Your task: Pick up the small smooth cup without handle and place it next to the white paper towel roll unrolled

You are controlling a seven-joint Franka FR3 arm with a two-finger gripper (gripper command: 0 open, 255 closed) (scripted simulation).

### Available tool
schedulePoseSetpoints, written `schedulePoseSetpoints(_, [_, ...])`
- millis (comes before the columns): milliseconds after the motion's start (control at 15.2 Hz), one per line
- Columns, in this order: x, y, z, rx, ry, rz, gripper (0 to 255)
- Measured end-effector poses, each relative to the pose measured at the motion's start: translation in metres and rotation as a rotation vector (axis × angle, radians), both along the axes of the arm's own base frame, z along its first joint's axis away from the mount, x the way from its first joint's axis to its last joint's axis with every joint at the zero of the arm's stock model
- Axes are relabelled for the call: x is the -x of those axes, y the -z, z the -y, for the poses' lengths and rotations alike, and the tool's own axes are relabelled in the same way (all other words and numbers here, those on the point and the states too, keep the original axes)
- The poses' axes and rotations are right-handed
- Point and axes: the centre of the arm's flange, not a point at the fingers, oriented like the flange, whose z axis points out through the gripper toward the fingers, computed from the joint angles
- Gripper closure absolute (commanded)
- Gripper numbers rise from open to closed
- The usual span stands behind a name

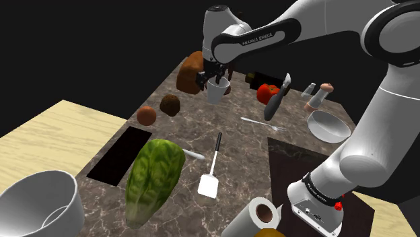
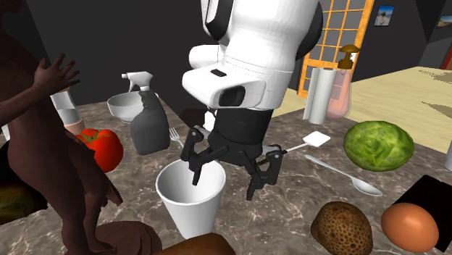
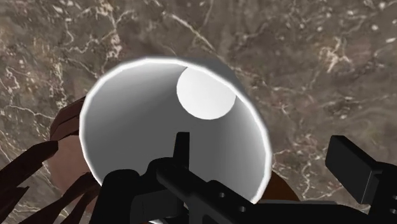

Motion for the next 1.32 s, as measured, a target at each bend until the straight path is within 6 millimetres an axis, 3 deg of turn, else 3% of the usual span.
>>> schedulePoseSetpoints(198, [-0.0006,0.0106,0.0024,0.000,0.000,0.000,0])
schedulePoseSetpoints(594, [-0.0005,0.0125,0.0030,0.000,0.000,0.000,0])
schedulePoseSetpoints(660, [-0.0005,0.0125,0.0030,0.000,0.000,0.000,255])
schedulePoseSetpoints(1320, [-0.0004,0.0127,0.0030,0.000,0.000,0.000,255])
